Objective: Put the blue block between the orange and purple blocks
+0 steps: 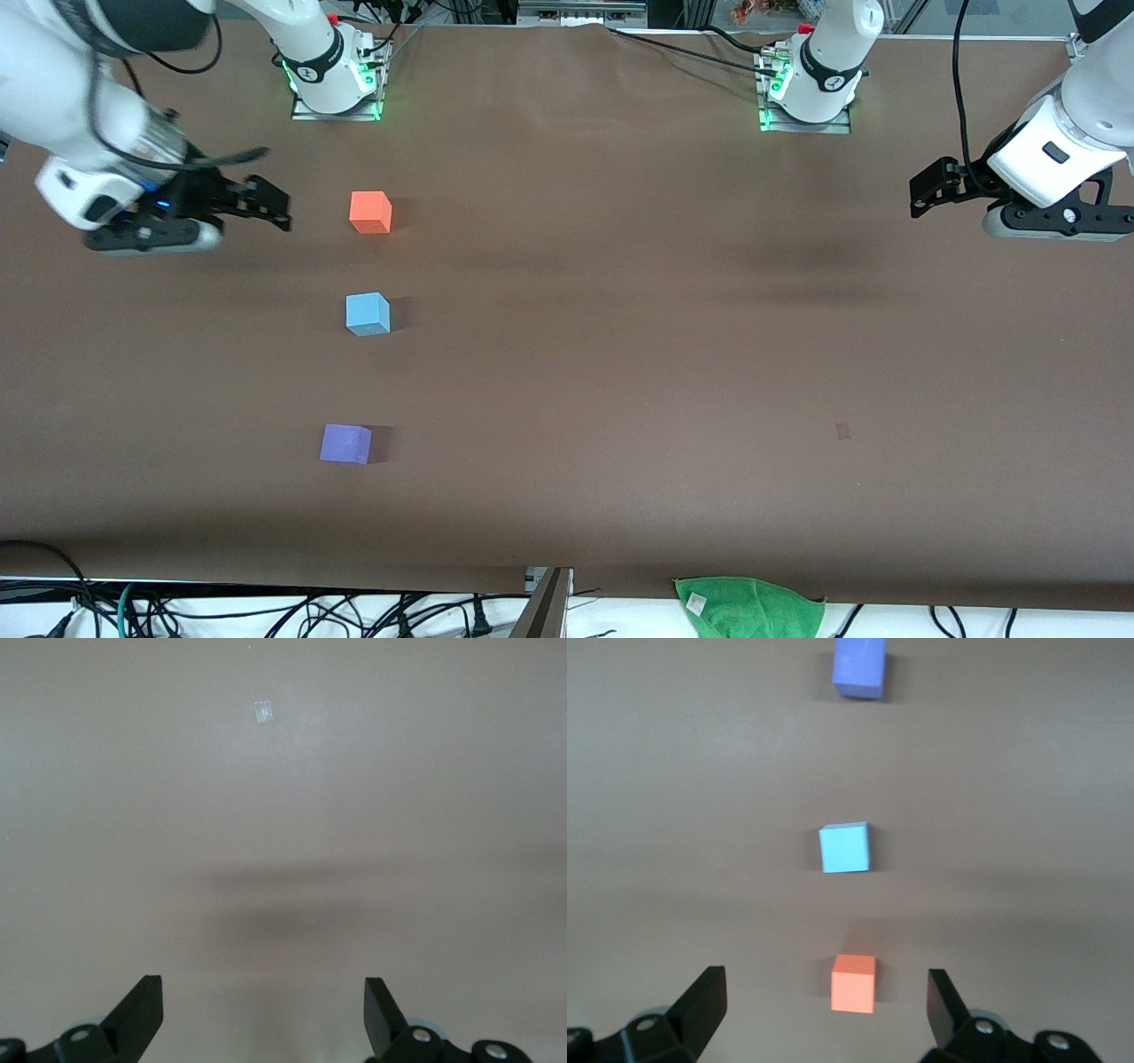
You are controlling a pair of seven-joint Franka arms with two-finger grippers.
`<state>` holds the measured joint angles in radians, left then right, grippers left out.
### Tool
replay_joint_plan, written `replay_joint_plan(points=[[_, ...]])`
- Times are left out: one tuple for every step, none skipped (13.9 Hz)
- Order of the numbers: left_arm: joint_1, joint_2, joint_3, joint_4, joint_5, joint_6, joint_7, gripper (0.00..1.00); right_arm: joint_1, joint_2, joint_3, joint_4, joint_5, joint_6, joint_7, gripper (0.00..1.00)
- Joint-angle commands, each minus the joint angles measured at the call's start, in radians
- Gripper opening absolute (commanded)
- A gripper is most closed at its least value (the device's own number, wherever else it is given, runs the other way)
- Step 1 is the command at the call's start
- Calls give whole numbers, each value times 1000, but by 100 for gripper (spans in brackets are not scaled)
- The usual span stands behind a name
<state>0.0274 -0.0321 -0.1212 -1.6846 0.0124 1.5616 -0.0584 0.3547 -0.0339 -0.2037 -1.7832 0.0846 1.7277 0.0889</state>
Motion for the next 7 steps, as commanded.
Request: replay_joint_plan(points=[[-3, 12, 0, 28, 12, -17, 2, 100, -35, 9, 7, 34, -20, -19, -43, 100], [-4, 12, 0, 28, 12, -17, 2, 100, -65, 9, 50, 36, -57, -19, -40, 100], [-3, 12, 0, 28, 12, -15, 2, 100, -104, 9, 108, 44, -104, -16, -31, 100], [-3, 12, 0, 28, 12, -17, 2, 100, -117, 11, 128, 56, -115, -19, -28, 100], [-4, 12, 0, 28, 12, -17, 2, 100, -117, 15, 127, 62, -118, -16, -35, 100], [-3, 12, 0, 28, 12, -17, 2, 100, -117, 26, 127, 76, -118, -14, -44, 100], [-3, 12, 0, 28, 12, -17, 2, 100, -117, 38, 127, 88, -112, -19, -43, 100]])
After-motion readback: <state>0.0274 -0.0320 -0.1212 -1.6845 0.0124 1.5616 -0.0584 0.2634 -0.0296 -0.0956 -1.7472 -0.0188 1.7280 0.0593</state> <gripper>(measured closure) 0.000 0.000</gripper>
